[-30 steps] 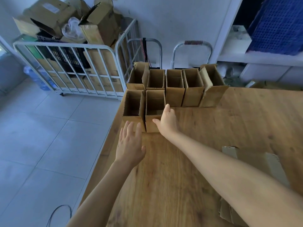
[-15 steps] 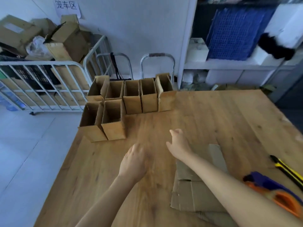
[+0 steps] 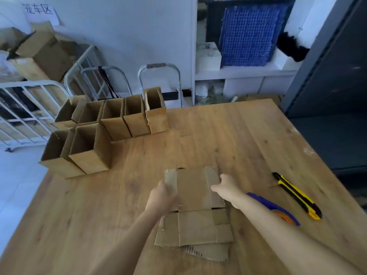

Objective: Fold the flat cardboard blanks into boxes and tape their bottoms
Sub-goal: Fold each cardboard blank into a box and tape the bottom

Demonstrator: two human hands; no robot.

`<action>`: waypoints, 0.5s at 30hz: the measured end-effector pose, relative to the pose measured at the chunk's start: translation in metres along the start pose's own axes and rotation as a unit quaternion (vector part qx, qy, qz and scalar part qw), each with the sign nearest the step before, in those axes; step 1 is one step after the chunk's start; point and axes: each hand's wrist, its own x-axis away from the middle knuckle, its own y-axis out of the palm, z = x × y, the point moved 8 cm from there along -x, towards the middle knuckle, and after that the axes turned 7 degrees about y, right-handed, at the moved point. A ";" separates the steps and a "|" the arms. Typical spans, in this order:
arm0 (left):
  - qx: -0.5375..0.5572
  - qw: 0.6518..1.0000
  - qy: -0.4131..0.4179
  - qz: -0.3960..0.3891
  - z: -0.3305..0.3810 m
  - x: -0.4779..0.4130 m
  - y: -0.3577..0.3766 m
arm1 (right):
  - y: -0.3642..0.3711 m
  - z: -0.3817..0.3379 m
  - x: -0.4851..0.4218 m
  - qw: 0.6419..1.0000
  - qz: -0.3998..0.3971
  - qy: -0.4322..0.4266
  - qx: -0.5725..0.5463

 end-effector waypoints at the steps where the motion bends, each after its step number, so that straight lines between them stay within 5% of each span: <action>1: 0.030 0.999 -0.011 0.017 0.002 0.002 0.000 | 0.002 0.002 -0.001 1.000 -0.005 0.002 -0.029; 11: 0.135 0.965 0.045 0.221 0.041 0.047 -0.053 | -0.010 0.003 0.020 0.992 -0.074 -0.036 -0.100; 15: 0.097 0.955 0.129 0.248 0.080 0.067 -0.082 | -0.034 -0.012 0.042 0.991 0.019 -0.129 -0.018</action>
